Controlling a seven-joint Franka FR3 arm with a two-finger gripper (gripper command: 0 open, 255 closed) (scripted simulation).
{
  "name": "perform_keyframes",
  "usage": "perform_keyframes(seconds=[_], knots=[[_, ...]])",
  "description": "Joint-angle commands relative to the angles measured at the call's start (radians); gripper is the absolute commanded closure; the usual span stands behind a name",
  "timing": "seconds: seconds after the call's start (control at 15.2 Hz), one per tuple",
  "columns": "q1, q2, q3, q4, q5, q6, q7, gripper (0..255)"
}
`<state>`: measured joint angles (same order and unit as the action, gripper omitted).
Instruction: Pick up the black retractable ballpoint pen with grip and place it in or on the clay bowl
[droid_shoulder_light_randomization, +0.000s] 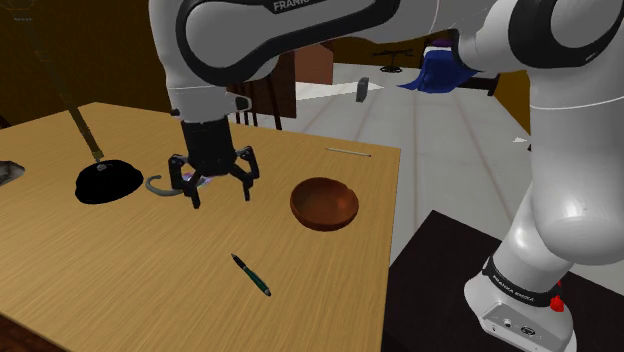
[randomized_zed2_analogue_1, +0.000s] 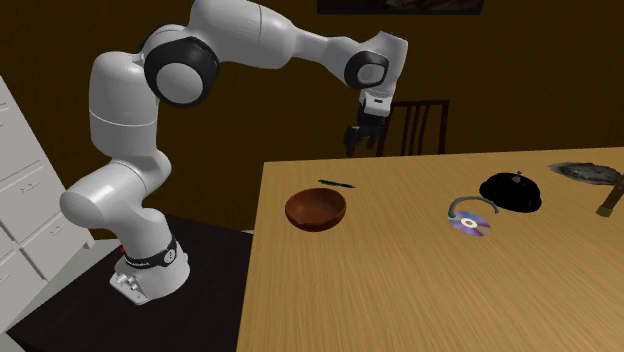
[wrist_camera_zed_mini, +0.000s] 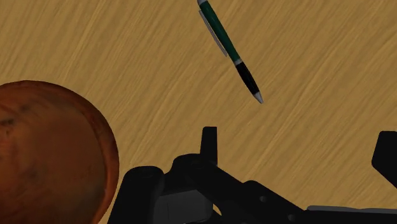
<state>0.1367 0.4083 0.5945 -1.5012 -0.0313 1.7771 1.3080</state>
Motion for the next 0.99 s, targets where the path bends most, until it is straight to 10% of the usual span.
perform_keyframes(seconds=[0.0, 0.92], knots=[[0.016, 0.033, -0.006, 0.025, -0.01, 0.008, 0.024, 0], [0.017, 0.04, -0.008, -0.055, -0.014, 0.094, 0.027, 0]])
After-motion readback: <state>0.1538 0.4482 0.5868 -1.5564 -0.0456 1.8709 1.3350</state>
